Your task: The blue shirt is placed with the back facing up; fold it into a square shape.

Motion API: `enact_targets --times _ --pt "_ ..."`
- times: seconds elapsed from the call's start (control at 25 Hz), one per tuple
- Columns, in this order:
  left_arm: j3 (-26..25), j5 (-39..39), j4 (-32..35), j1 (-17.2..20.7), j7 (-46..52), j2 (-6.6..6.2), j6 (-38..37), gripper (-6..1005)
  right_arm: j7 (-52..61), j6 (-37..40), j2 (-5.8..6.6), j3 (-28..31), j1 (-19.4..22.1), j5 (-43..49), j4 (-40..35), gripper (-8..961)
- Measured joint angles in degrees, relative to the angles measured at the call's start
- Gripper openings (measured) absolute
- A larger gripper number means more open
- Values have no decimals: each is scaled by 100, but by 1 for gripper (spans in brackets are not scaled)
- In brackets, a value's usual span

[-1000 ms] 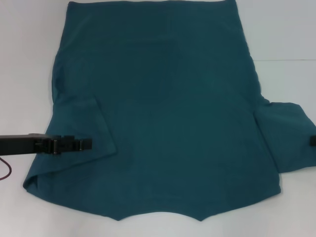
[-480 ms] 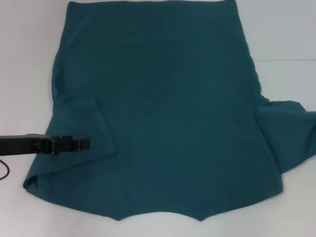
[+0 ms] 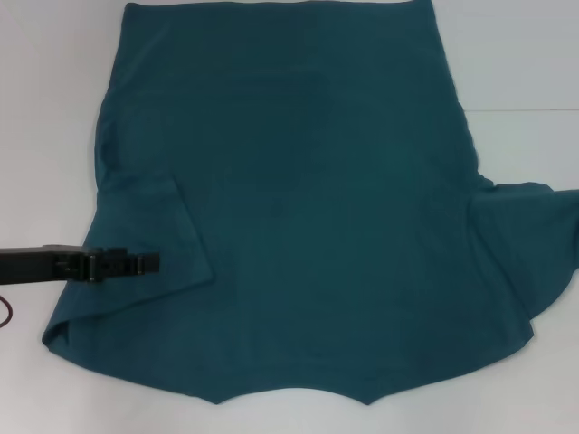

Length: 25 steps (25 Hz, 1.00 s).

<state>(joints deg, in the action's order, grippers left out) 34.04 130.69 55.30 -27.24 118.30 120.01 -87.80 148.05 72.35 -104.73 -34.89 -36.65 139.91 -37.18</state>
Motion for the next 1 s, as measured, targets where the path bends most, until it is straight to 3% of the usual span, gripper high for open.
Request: enact_targets --times 0.24,0.6,1.0 --pt "-2 -1 0 -19 0 -4 39 726 133 -49 12 0 -71 -29 -72 15" --pt "-2 -1 -2 -23 0 3 45 726 143 147 -82 -42 -292 -50 -51 15" --pt "-3 -16 -11 -31 0 18 54 727 95 338 -467 -160 -574 -37 1 15"
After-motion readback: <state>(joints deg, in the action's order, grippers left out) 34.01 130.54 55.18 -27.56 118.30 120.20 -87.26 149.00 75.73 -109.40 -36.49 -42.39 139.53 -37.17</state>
